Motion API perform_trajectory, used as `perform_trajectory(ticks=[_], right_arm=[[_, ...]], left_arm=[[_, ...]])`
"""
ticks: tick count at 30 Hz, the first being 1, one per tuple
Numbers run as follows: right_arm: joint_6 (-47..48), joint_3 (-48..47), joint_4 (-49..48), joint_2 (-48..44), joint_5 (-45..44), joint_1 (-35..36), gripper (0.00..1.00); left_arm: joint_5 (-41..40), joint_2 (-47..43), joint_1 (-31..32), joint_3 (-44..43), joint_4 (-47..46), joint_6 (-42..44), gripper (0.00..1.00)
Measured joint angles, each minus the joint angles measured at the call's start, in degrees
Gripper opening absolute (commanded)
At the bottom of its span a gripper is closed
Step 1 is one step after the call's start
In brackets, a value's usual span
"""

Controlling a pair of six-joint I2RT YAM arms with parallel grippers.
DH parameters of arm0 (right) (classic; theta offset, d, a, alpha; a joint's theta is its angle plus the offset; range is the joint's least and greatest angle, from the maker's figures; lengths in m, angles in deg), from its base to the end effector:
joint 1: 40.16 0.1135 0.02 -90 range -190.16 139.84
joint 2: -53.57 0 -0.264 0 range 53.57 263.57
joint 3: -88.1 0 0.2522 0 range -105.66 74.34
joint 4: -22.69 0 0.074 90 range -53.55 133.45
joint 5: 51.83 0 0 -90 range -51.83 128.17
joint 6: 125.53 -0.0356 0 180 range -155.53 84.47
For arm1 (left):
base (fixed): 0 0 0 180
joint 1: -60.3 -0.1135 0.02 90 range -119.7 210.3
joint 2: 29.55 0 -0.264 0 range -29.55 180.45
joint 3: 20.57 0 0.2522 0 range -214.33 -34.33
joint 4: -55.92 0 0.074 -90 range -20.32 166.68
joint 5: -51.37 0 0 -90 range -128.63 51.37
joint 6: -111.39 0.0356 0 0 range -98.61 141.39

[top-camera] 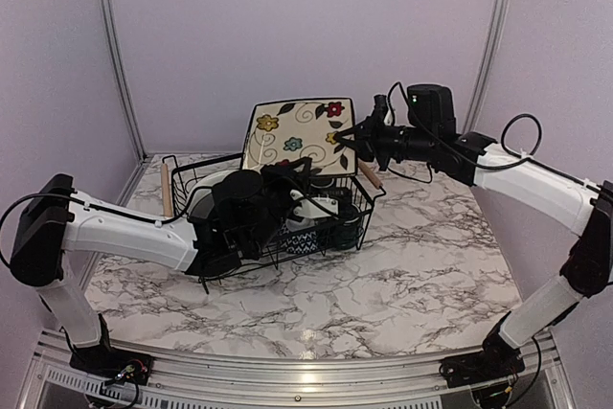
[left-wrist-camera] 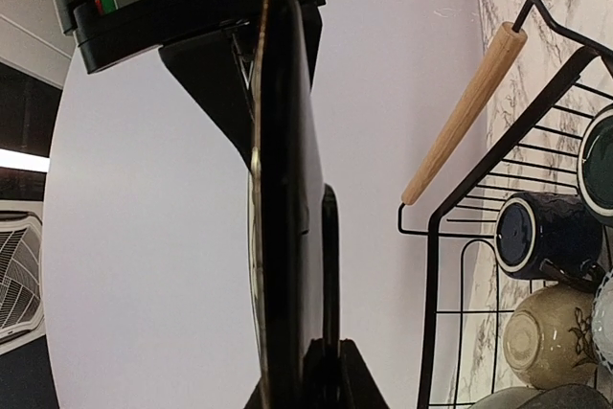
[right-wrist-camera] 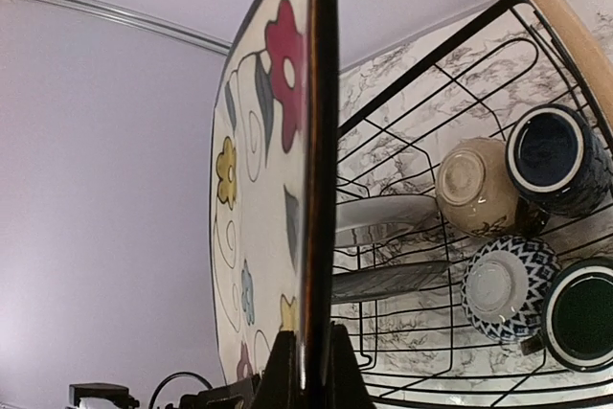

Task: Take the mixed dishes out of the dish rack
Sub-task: Pass from the left arm to the right

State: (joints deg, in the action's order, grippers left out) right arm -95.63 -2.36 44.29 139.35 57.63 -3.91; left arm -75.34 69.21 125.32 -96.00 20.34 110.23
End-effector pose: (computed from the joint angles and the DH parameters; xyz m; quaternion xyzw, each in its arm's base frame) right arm 0.2791 0.2194 0.3661 0.0652 0.7956 0.5278 0.2901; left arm 0.1848 -0.3463 0.2963 0.5248 0.3735 0.3459 0.6822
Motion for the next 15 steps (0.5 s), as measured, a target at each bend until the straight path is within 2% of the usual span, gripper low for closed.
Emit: perform_trajectory(ticks=[2, 3, 4, 5, 8, 9, 10, 15], right_arm=[[0.1, 0.9, -1.6, 0.0, 0.5, -0.2, 0.00], [-0.3, 1.4, -2.5, 0.0, 0.8, -0.3, 0.00], [-0.8, 2.3, -3.8, 0.0, 1.2, -0.5, 0.00], [-1.4, 3.3, -5.3, 0.0, 1.7, -0.8, 0.00], [-3.9, 6.7, -8.9, 0.0, 3.1, -1.8, 0.00], [-4.7, 7.6, -9.4, 0.0, 3.7, -2.2, 0.00], [-5.3, 8.1, -9.7, 0.0, 4.1, -2.6, 0.00], [-8.5, 10.7, -12.8, -0.4, 8.6, -5.2, 0.00]], left_arm=[[-0.2, 0.0, -0.1, -0.1, 0.1, 0.1, 0.03], [-0.3, 0.0, 0.0, -0.2, 0.4, 0.2, 0.12], [-0.6, 0.0, 0.0, -0.2, 0.9, 0.3, 0.25], [-0.8, 0.0, 0.0, -0.2, 1.3, 0.3, 0.44], [-1.3, -0.1, 0.3, -0.6, 1.7, -0.6, 0.75], [-1.8, -0.2, 0.5, -1.0, 1.9, -1.4, 0.90], [-2.1, -0.4, 0.8, -1.3, 2.6, -2.6, 0.98], [-2.8, -3.8, 1.3, -4.4, 12.5, -12.7, 0.99]])
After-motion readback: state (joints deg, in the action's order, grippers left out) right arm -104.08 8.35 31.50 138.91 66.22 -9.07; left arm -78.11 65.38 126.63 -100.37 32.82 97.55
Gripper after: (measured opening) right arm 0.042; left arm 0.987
